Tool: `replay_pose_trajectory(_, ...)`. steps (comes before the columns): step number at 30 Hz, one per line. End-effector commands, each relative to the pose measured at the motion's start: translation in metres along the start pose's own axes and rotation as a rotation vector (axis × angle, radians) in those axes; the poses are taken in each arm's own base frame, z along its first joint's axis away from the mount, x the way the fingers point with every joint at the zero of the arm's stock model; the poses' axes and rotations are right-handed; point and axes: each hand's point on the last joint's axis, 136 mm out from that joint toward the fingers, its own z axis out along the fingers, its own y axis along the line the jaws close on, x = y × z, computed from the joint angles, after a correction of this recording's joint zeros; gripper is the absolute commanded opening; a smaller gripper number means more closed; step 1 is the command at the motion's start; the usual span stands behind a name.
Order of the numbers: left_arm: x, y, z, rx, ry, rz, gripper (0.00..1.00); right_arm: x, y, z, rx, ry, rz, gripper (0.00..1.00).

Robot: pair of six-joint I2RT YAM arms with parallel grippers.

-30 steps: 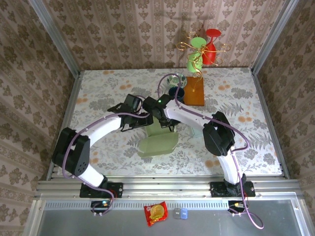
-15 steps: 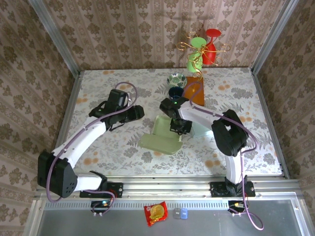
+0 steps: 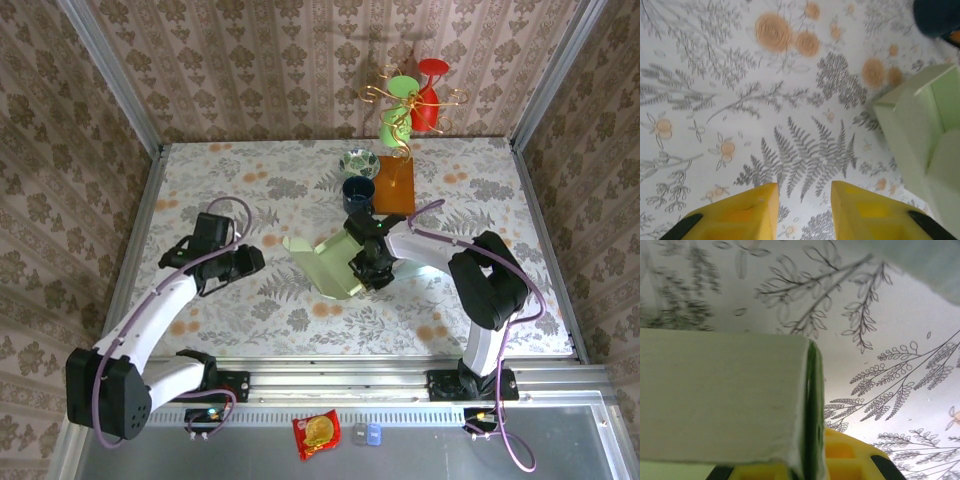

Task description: Fold the paper box

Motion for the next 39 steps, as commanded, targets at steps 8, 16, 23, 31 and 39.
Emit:
replay_pose_trajectory(8, 0.031, -0.058, 0.050, 0.226, 0.096, 0.000, 0.31, 0.042, 0.005, 0.010, -0.046, 0.116, 0.161, 0.02)
replay_pose_trajectory(16, 0.028, -0.064, 0.057, 0.222, 0.101, 0.016, 0.30, 0.037, 0.009, -0.014, -0.092, 0.073, 0.048, 0.36)
replay_pose_trajectory(23, 0.029, -0.061, 0.062, 0.209, 0.104, 0.010, 0.29, 0.013, 0.023, -0.062, -0.157, -0.097, -0.193, 0.39)
replay_pose_trajectory(31, 0.028, -0.059, 0.063, 0.201, 0.102, 0.008, 0.29, -0.013, 0.063, -0.094, -0.117, -0.328, -0.865, 0.39)
replay_pose_trajectory(39, 0.027, -0.057, 0.063, 0.196, 0.110, 0.005, 0.29, -0.010, 0.061, -0.046, 0.008, -0.178, -1.102, 0.45)
